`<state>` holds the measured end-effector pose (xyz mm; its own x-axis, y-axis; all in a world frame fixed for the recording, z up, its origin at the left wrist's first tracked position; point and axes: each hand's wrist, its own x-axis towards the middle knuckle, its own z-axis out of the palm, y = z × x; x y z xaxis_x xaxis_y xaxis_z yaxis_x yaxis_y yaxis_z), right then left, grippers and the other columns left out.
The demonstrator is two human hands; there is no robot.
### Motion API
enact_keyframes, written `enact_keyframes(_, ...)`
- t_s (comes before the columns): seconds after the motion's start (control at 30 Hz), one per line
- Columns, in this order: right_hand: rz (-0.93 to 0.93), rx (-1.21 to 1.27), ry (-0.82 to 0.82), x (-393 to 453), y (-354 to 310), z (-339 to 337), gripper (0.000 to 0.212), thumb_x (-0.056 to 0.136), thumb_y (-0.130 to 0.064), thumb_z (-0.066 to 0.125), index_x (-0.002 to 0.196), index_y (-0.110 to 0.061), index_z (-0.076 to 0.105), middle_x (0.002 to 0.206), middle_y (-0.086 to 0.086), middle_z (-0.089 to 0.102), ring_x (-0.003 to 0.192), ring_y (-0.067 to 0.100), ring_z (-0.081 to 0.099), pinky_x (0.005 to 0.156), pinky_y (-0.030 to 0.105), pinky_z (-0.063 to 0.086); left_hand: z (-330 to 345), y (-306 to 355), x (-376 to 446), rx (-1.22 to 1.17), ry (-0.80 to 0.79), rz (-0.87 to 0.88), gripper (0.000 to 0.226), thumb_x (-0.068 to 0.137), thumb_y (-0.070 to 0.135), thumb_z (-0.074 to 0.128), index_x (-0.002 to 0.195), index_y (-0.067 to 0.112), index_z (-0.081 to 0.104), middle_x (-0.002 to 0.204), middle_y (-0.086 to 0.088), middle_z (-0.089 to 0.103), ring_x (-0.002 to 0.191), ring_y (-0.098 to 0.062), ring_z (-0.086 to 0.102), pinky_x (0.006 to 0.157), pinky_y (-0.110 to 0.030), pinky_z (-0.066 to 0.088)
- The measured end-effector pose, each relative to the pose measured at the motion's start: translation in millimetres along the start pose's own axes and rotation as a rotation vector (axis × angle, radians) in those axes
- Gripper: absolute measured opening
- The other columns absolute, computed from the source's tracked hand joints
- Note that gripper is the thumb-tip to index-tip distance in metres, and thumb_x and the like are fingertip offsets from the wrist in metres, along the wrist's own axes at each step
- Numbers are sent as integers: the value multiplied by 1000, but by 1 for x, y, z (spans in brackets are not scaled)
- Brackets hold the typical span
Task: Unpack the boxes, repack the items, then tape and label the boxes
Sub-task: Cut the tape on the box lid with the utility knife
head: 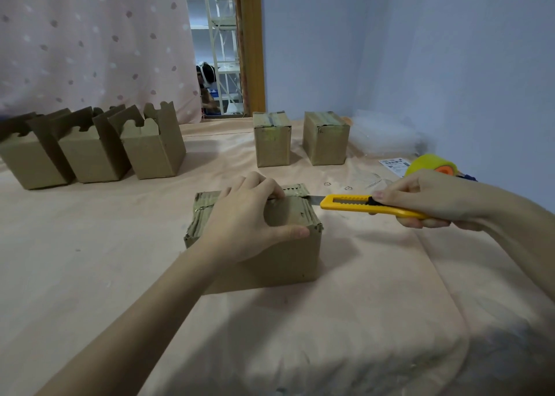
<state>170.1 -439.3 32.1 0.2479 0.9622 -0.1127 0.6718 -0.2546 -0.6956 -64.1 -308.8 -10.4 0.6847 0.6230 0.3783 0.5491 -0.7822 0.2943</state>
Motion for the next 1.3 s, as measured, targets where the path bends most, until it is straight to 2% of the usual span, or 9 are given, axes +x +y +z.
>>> enact_keyframes(0.13,-14,51,-105,-5,4,-3,37,91,-41,51,73,-17,72,47,4,46,32,11,24,36,19,18,0,1,-3,12,39,30,64,66,71,63,112,27,52,101,14,42,100,-13,43,82,-31,37)
enact_keyframes(0.27,-68,50,-129,-4,8,1,46,93,-36,51,51,-18,53,44,4,45,32,12,23,36,20,17,-3,-1,-1,19,-16,64,65,66,72,60,112,27,50,102,14,45,100,-10,42,77,-29,33)
enact_keyframes(0.43,37,1,-55,18,42,-3,24,97,-29,54,77,-18,61,63,6,54,35,9,40,40,23,34,-2,-2,0,-29,-30,35,67,64,73,59,112,27,52,102,14,48,99,-10,45,84,-33,41)
enact_keyframes(0.6,19,102,37,17,62,-16,24,96,-38,53,82,-25,67,61,3,54,36,8,40,35,17,30,-2,-3,3,-25,-56,14,66,65,73,59,113,27,53,108,12,51,103,-11,45,89,-36,43)
enact_keyframes(0.73,50,256,112,7,80,-25,12,94,-35,55,92,-28,64,63,-2,48,35,1,42,33,14,31,-25,-13,13,-69,-262,-68,91,58,79,54,135,33,38,132,9,44,117,-12,42,97,-34,40)
enact_keyframes(0.9,34,411,206,-10,63,4,36,96,-32,49,93,-1,66,53,4,45,30,7,29,33,13,22,-52,-31,24,26,-561,-149,77,57,82,53,127,55,41,127,11,46,112,-14,47,96,-36,44)
enact_keyframes(1.1,-32,468,302,-12,37,40,36,97,-31,48,91,2,63,50,3,51,33,9,28,33,16,22,-33,-19,12,329,-331,-261,88,65,89,28,135,38,41,120,-5,52,106,-25,53,82,-34,43)
enact_keyframes(1.23,-61,570,327,-6,25,70,31,99,-26,46,85,0,56,56,7,55,33,10,34,34,17,25,-30,-14,6,553,-190,-475,79,82,81,21,114,16,53,100,-9,59,92,-29,59,81,-39,52)
enact_keyframes(1.3,-44,683,361,-3,16,90,27,100,-24,46,86,-3,55,58,7,56,35,12,41,35,18,30,-39,-11,6,578,-170,-469,61,94,64,25,108,13,57,84,-3,53,83,-25,55,76,-30,47)
